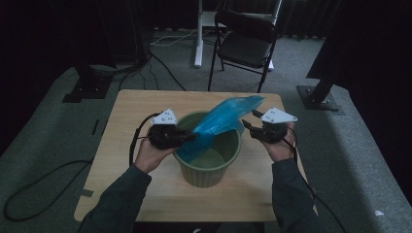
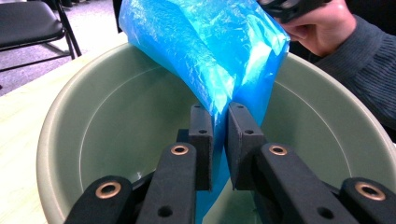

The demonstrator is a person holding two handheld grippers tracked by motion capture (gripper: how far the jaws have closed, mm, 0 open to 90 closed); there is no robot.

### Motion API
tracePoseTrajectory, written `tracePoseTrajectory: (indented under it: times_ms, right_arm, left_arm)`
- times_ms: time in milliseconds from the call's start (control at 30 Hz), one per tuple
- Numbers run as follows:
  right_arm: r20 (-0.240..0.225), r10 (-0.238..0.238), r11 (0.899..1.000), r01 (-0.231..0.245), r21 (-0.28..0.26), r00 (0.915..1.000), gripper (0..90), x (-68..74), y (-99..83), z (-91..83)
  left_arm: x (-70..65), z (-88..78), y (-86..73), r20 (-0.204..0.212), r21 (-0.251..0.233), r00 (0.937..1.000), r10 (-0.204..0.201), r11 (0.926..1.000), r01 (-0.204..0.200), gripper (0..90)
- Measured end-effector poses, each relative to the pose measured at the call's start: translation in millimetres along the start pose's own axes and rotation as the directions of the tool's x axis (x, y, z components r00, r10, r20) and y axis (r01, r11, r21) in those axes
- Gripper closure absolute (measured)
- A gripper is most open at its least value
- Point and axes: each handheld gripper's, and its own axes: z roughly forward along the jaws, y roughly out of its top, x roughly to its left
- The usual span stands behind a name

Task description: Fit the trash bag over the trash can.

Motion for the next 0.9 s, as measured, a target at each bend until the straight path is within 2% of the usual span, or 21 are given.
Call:
tracePoseTrajectory:
  times_ms: [33,167,200,267,367,467,567,667,833,900]
  right_arm:
    - [0.019,-0.018,1.000,0.018,0.013,0.9997,45.9,0.5,0.8,2.3]
    - [0.038,-0.067,0.997,0.065,0.048,0.9970,47.8,3.4,4.1,13.0]
    - [0.040,-0.074,0.996,0.072,0.051,0.9964,52.0,4.0,5.1,15.4]
    - [0.034,-0.075,0.996,0.073,0.044,0.9966,65.9,5.1,6.6,18.5]
    - [0.030,-0.061,0.998,0.060,0.030,0.9977,80.1,6.3,8.4,19.1]
    - [0.008,-0.036,0.999,0.036,0.010,0.9993,87.8,5.6,8.5,16.3]
    - [-0.017,0.011,1.000,-0.011,-0.009,0.9998,89.7,2.4,7.5,11.5]
    - [-0.053,0.067,0.997,-0.068,-0.027,0.9964,89.8,-0.2,6.5,5.8]
    - [-0.086,0.088,0.996,-0.089,-0.014,0.9925,89.7,5.9,7.5,0.5]
    - [-0.086,0.102,0.995,-0.103,-0.009,0.9911,89.6,8.8,8.8,-1.1]
  left_arm:
    - [0.1,0.1,0.0,0.000,0.001,1.0000,0.000,1.0000,0.000,81.1]
    - [0.2,0.7,-0.2,-0.002,-0.003,1.0000,-0.003,1.0000,0.003,81.1]
    - [0.3,0.6,-0.3,-0.004,-0.004,1.0000,-0.003,1.0000,0.003,81.1]
    - [0.6,0.1,-0.3,-0.005,-0.007,1.0000,-0.005,1.0000,0.005,80.8]
    - [1.4,-2.3,-0.4,-0.009,-0.017,0.9999,-0.011,0.9998,0.011,77.0]
    - [2.4,-5.6,-0.5,-0.015,-0.032,0.9998,-0.015,0.9994,0.015,71.8]
    - [2.5,-9.0,0.3,-0.012,-0.052,0.9997,-0.021,0.9985,0.020,67.7]
    - [0.9,-11.3,4.0,0.000,-0.069,0.9998,-0.018,0.9974,0.018,64.7]
    - [-6.0,-8.4,15.3,0.024,-0.080,0.9997,-0.003,0.9968,0.004,61.0]
    - [-9.8,-5.9,20.2,0.029,-0.078,0.9995,0.009,0.9969,-0.007,60.0]
